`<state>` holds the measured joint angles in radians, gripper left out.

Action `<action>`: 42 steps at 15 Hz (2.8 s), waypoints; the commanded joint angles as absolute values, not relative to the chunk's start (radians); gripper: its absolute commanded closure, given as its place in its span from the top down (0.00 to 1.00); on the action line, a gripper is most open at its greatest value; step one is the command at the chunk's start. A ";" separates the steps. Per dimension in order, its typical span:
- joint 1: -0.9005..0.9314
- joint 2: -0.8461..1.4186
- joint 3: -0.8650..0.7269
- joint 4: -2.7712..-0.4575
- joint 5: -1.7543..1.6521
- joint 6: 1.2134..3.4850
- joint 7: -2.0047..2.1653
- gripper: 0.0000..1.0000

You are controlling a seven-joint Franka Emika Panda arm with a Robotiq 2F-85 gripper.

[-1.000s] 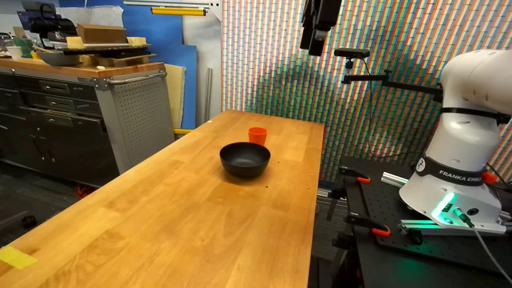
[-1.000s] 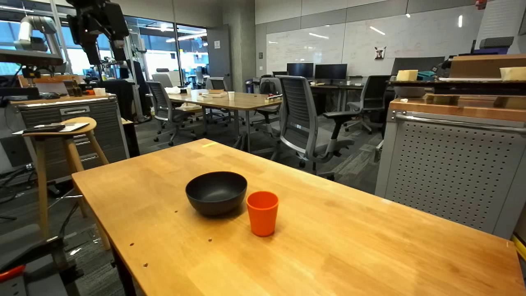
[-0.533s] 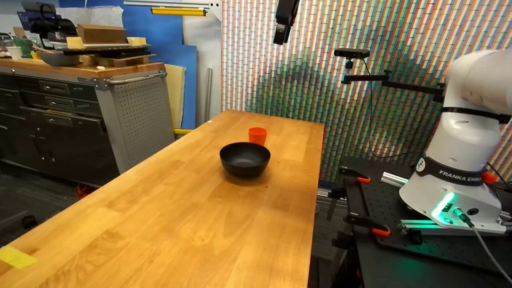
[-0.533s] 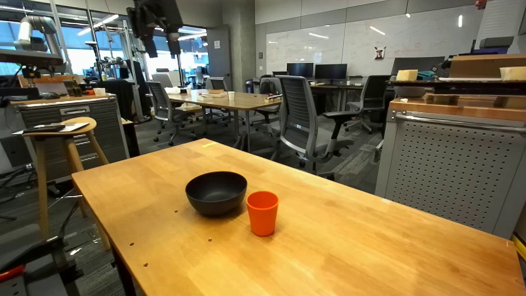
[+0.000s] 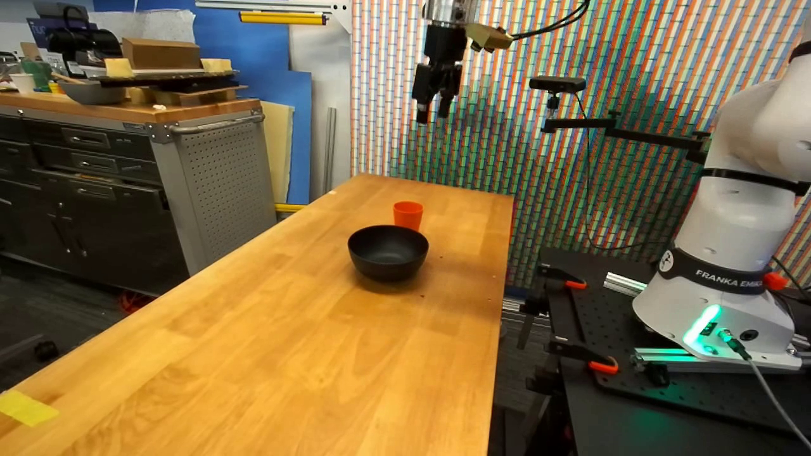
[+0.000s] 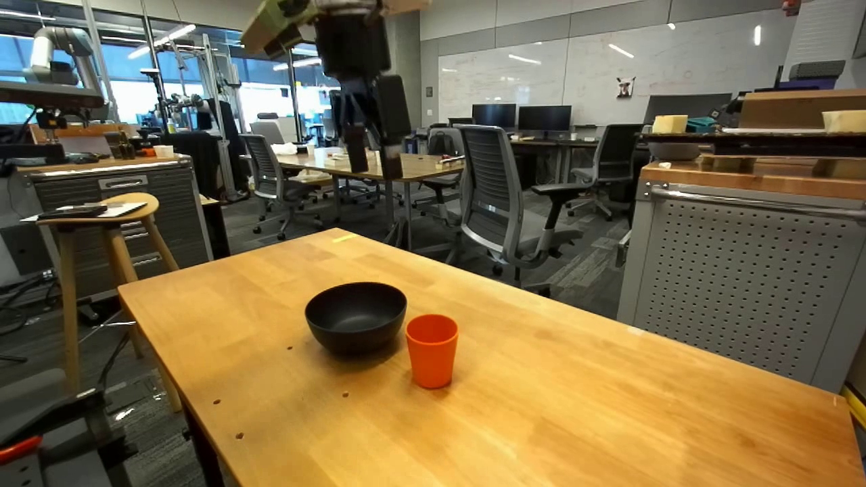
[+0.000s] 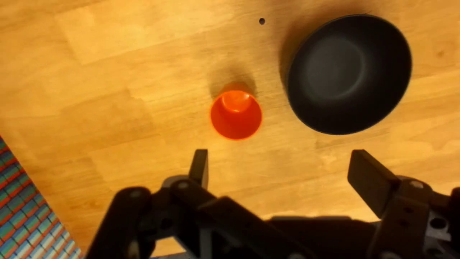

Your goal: Put the cup in the bowl

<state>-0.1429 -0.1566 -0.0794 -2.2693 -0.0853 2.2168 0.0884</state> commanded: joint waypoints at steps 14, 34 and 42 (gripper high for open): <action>-0.154 0.177 -0.128 -2.221 0.024 2.306 0.175 1.00; -0.178 0.420 -0.186 -2.187 0.103 2.648 0.188 0.42; -0.201 0.397 -0.154 -2.187 0.186 2.597 0.162 0.13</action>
